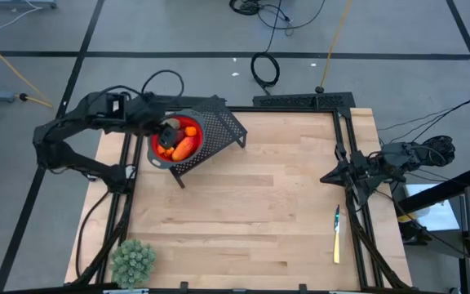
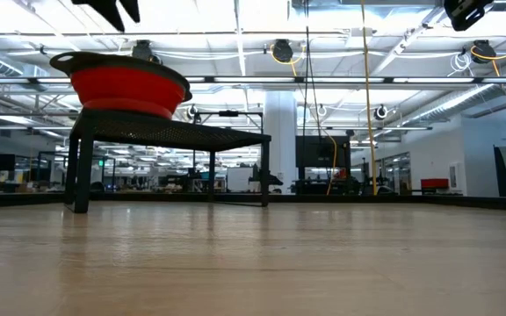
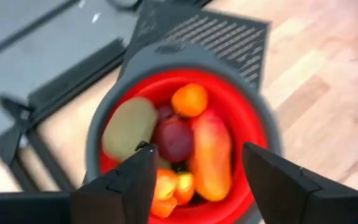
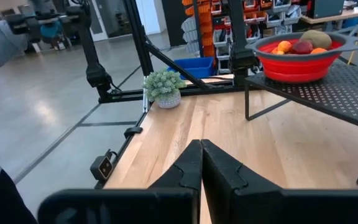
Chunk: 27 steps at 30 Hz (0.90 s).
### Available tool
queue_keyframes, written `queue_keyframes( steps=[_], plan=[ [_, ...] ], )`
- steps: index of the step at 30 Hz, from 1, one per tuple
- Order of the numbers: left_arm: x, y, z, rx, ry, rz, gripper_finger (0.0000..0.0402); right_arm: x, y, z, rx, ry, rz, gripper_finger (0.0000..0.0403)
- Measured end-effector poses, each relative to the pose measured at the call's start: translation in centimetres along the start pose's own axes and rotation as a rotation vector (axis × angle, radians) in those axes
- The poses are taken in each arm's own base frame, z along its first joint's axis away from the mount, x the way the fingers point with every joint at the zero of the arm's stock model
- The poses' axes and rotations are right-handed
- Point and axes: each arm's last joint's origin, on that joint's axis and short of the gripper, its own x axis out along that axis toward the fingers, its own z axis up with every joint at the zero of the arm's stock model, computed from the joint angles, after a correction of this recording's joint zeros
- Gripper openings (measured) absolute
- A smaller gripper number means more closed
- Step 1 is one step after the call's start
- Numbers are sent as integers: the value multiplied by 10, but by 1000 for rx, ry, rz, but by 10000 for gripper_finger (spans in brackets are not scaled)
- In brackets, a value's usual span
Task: Pick & Place Fruit
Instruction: Put the knife on the shelf
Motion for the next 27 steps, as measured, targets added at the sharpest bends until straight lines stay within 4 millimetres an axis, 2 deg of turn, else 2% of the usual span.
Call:
queue_keyframes(
  steps=[7, 15, 23, 27],
  plan=[
    [-20, -15, -4, 115, -165, -116, 151, 0, 1, 3, -26, -34, 7, 0],
    [-36, -25, -16, 176, -254, -159, 15, 6, 3, 8, -22, -67, 16, 0],
    [-42, -34, -25, 283, -271, -181, 10, 20, 4, 8, -73, -36, 7, 0],
    [-45, -31, -27, 329, -283, -189, 6, 30, 4, 6, -96, -2, -5, 0]
  ],
)
